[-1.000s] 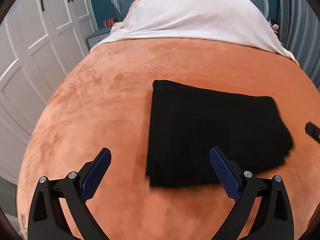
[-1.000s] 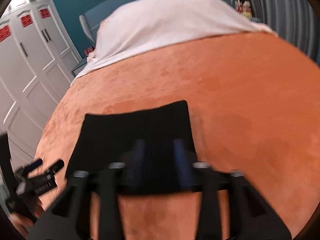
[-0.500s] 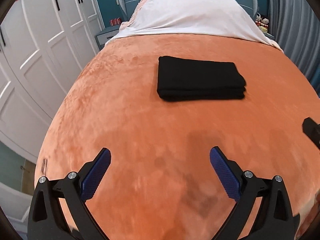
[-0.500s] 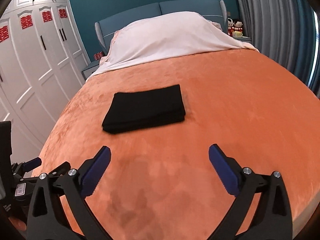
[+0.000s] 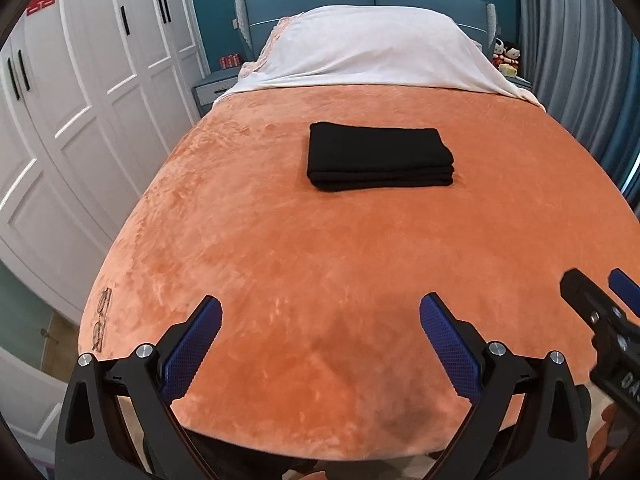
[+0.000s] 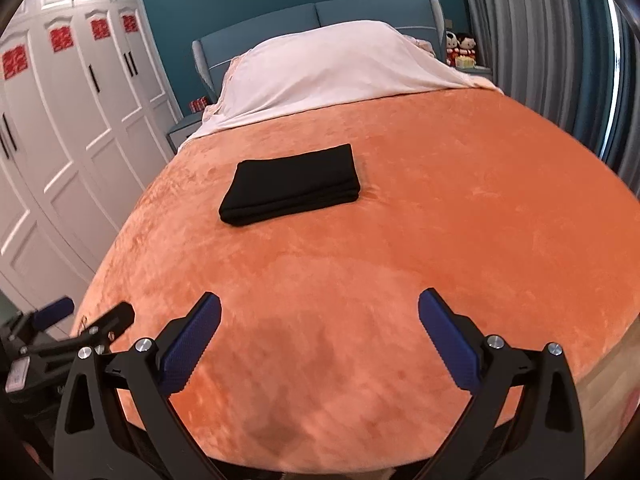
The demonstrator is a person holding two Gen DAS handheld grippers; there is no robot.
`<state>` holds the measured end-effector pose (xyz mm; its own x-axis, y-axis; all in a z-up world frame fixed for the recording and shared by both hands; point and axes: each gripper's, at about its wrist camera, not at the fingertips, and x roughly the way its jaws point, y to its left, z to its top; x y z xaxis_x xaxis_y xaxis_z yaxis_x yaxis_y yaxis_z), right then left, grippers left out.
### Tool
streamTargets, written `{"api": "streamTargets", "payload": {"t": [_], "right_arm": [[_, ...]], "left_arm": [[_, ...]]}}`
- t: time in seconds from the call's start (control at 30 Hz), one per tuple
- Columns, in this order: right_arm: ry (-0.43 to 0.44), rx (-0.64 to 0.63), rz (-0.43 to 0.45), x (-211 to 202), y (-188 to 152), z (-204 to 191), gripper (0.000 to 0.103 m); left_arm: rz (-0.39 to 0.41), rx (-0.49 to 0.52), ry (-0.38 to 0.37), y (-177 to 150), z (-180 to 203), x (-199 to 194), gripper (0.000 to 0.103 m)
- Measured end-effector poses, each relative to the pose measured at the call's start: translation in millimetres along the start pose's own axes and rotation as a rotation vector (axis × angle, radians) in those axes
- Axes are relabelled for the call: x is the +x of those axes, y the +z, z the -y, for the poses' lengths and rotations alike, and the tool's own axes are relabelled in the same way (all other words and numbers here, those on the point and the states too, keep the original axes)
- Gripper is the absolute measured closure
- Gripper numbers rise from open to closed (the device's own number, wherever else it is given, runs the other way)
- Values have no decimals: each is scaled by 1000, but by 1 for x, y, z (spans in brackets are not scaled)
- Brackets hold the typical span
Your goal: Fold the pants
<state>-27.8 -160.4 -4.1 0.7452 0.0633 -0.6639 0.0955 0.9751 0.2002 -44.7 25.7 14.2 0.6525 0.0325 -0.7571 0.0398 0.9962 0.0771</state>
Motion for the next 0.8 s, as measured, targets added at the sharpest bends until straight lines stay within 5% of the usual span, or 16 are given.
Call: {"api": "streamTargets", "payload": {"t": [0.8], "right_arm": [[25,-33,17,-16,0,-13,6]], "left_arm": [[32,0,23,-8,-10,-19,5]]}}
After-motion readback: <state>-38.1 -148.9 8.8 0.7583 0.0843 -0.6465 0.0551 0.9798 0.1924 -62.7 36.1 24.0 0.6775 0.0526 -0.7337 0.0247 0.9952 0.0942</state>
